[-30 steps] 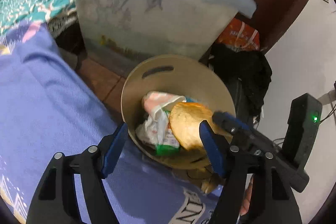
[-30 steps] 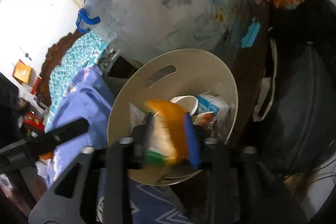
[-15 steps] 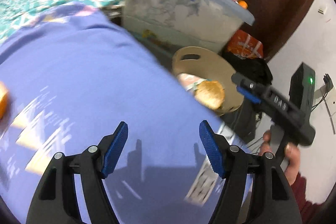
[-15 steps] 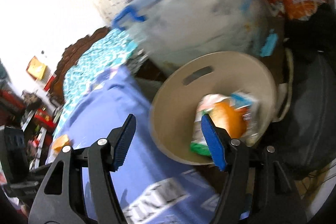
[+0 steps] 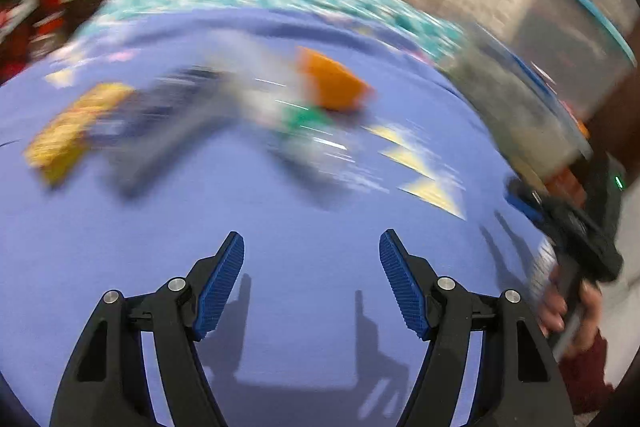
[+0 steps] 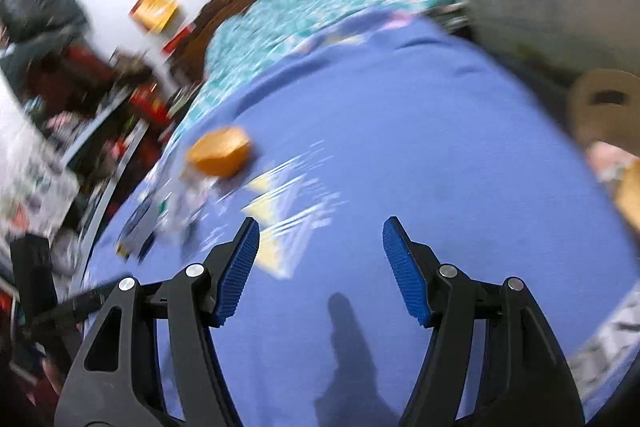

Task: Collect trash
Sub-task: 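Grasp the blue milk carton with the left tool while the right tool grasps the clear bottle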

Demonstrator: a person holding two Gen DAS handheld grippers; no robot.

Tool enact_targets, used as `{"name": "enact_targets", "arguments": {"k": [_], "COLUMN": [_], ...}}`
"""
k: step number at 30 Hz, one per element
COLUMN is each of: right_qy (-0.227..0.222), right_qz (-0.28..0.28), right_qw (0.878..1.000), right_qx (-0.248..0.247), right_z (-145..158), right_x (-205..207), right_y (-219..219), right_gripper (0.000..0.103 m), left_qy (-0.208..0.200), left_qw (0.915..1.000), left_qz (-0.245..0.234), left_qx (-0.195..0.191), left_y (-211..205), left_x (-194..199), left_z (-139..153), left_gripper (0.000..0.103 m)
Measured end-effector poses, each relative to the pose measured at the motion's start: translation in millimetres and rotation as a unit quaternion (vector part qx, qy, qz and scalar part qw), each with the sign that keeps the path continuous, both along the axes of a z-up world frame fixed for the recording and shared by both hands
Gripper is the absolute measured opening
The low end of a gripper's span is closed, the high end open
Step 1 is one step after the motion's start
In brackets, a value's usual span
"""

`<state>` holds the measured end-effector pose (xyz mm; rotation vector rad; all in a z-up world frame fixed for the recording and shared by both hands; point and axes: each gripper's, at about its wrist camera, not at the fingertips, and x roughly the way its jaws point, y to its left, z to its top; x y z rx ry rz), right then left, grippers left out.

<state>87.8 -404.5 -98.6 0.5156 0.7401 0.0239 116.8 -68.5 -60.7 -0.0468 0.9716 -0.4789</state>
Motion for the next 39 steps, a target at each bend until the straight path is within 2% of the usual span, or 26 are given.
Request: {"name": "enact_targets", "arguments": {"k": [3, 6, 7, 10, 12, 13, 16, 19, 20, 22, 23, 24, 29, 36, 39], "right_qy": [0.006, 0.011, 0.011, 0.016, 0.021, 0.023, 0.03, 0.045, 0.049, 0.059, 0.065, 0.066, 0.042, 0.027, 0.026], "right_qz": [0.043, 0.074, 0.082, 0.106, 0.116, 0.121, 0.138, 0.149, 0.149, 0.158, 0.173, 0.178, 0.211, 0.248, 0.247], "right_qw": [0.999, 0.997, 0.996, 0.992, 0.99, 0.989, 0.985, 0.981, 0.98, 0.978, 0.976, 0.975, 0.964, 0.955, 0.956], "right_qx": [-0.007, -0.027, -0.035, -0.063, -0.074, -0.078, -0.098, -0.118, -0.123, -0.124, -0.115, -0.12, -0.158, -0.157, -0.156], "right_z": [0, 0, 0, 1, 1, 1, -2, -10, -13, -20, -23, -23, -19, -12, -12], "right_x": [20, 37, 41, 56, 69, 78, 104, 128, 133, 141, 141, 136, 89, 4, -25], "right_y": [43, 79, 88, 117, 128, 134, 150, 163, 166, 171, 174, 176, 184, 162, 145], "right_gripper": [0.066, 0.066, 0.066, 0.066, 0.067, 0.068, 0.076, 0.076, 0.076, 0.072, 0.049, 0.043, 0.043, 0.043, 0.043], "left_qy": [-0.017, -0.015, -0.014, -0.024, -0.037, -0.042, -0.041, -0.023, -0.013, 0.007, 0.018, 0.02, 0.012, 0.028, 0.041], "left_qw": [0.9973, 0.9914, 0.9907, 0.9921, 0.9944, 0.995, 0.9971, 0.9974, 0.9972, 0.9969, 0.9966, 0.9966, 0.9969, 0.9987, 0.9983], "left_qz": [0.072, 0.13, 0.135, 0.123, 0.096, 0.086, 0.049, 0.034, 0.034, 0.037, 0.035, 0.035, 0.036, 0.041, 0.04], "left_qx": [0.008, 0.011, 0.007, 0.012, 0.024, 0.028, 0.042, 0.059, 0.064, 0.07, 0.072, 0.072, 0.069, 0.009, -0.014], "left_y": [59, 106, 114, 115, 101, 96, 70, 50, 46, 40, 39, 39, 48, 72, 74], "left_x": [25, 53, 58, 68, 75, 76, 86, 102, 108, 114, 114, 112, 77, 10, -10], "left_z": [11, 15, 16, 21, 22, 21, 11, -6, -12, -22, -27, -29, -26, -25, -25], "left_gripper": [0.068, 0.068, 0.068, 0.069, 0.083, 0.086, 0.087, 0.087, 0.086, 0.073, 0.061, 0.058, 0.053, 0.052, 0.052]}}
